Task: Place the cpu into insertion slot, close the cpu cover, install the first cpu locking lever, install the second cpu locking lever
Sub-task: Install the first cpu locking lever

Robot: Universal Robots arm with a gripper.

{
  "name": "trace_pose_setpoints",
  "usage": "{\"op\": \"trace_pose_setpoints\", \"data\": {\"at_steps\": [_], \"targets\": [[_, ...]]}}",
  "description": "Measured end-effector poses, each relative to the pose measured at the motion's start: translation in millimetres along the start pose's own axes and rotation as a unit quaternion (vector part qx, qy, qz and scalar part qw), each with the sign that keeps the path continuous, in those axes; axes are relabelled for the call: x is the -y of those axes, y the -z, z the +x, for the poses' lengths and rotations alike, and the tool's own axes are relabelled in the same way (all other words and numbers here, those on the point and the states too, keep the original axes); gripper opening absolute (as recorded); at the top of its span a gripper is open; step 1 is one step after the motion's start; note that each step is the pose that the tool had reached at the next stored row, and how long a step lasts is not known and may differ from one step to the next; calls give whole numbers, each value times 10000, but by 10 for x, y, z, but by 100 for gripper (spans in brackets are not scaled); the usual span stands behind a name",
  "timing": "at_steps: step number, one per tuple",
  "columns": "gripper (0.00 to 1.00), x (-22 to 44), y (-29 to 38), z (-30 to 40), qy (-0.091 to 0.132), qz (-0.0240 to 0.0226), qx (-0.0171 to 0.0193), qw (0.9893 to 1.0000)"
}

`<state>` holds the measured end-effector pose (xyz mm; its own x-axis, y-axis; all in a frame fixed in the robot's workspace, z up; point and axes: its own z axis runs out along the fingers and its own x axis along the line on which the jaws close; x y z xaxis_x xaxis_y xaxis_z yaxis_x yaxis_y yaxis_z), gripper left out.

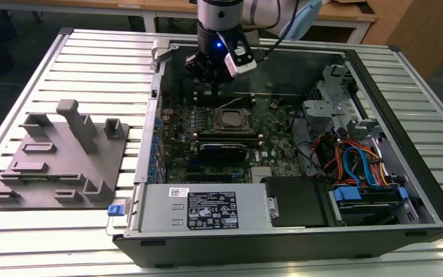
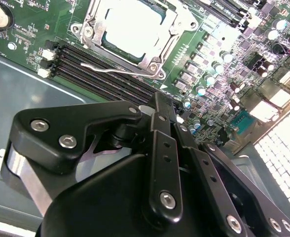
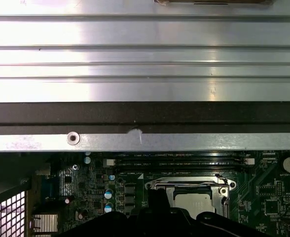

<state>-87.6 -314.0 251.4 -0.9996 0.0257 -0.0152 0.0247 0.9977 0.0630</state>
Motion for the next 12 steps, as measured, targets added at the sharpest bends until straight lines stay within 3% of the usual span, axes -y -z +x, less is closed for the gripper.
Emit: {"op": "trace_pose_setpoints", "data": {"at_steps": [5,9,12], "targets": [[11,0,0,-1,0,-3,0,10000],[11,8,-1,-1,-6,-104,-3,9999],[11,23,-10,-3,-17,-106,-1,9999]]}}
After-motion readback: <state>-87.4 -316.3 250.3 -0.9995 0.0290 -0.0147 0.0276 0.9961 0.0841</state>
